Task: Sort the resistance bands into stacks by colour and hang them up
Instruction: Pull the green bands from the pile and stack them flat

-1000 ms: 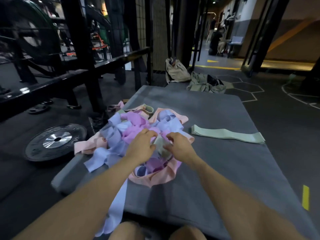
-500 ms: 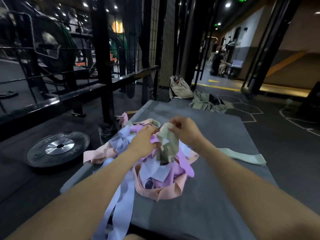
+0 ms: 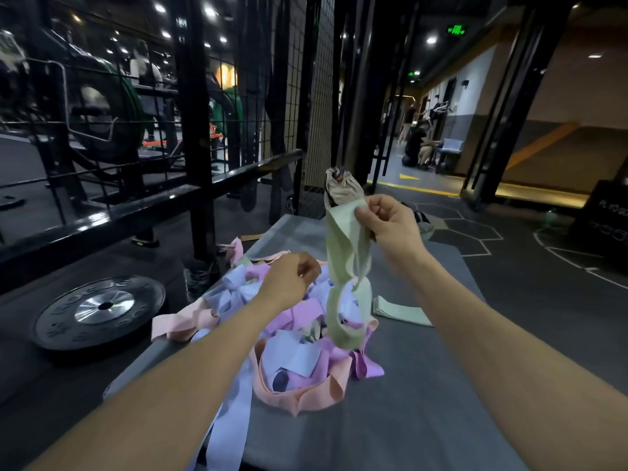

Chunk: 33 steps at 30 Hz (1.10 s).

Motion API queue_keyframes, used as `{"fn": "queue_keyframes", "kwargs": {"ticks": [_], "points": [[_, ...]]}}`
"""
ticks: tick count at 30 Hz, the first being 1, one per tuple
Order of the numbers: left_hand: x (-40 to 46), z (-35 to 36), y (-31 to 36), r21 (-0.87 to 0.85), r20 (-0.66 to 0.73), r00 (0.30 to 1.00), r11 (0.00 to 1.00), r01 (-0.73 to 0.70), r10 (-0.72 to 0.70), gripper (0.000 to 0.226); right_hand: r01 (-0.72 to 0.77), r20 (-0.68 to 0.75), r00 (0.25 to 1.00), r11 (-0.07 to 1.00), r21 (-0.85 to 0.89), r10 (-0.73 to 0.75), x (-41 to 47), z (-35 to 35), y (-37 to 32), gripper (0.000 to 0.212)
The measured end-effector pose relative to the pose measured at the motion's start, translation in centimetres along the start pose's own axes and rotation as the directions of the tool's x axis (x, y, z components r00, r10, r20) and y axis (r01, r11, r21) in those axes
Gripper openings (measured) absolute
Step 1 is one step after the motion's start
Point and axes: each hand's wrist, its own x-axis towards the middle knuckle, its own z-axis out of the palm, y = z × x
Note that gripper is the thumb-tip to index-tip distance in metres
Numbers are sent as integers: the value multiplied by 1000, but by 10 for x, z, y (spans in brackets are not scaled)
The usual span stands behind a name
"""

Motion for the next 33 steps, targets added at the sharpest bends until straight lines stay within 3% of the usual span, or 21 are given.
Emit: {"fn": "queue_keyframes", "kwargs": {"ticks": [4, 7, 8, 11, 17, 21, 23, 25, 27, 29, 33], "points": [[-9, 5, 26, -284, -51, 998, 959, 11, -27, 12, -78, -48, 996, 997, 22, 79, -3, -2, 2, 22], [-20, 11, 39, -407, 96, 995, 913, 30, 10, 10, -138, -77, 987, 990, 32, 140, -9, 1, 6, 24], [-24, 14, 41, -370, 154, 988, 928, 35, 25, 5, -154, -83, 984, 988, 28, 156, -11, 3, 7, 24], [-28, 24, 38, -249, 247, 968, 968, 25, 38, 21, -188, -94, 978, 982, 8, 188, -16, 3, 8, 22], [-20, 7, 22, -215, 133, 988, 971, 103, -75, 7, -262, -215, 937, 961, 84, 274, -20, -24, 4, 24], [-15, -7, 26, -319, 149, 977, 927, 195, -154, 19, -324, -247, 903, 935, 146, 352, -25, -30, 11, 25], [-16, -13, 38, -370, 212, 961, 896, 245, -175, 39, -345, -253, 894, 929, 138, 369, -26, -30, 14, 26], [-19, -18, 48, -298, 279, 942, 916, 269, -186, 58, -360, -267, 888, 928, 100, 373, -28, -32, 19, 28], [-22, -18, 50, -27, 294, 940, 982, 187, -171, 60, -384, -302, 872, 921, 65, 385, -32, -35, 25, 27], [-26, -16, 52, 203, 225, 963, 974, 99, -145, 51, -414, -343, 855, 910, 2, 390, -37, -35, 29, 26], [-29, -15, 53, 60, 83, 996, 998, 21, -26, 40, -398, -400, 867, 897, -194, 298, -46, -40, 30, 23]]}}
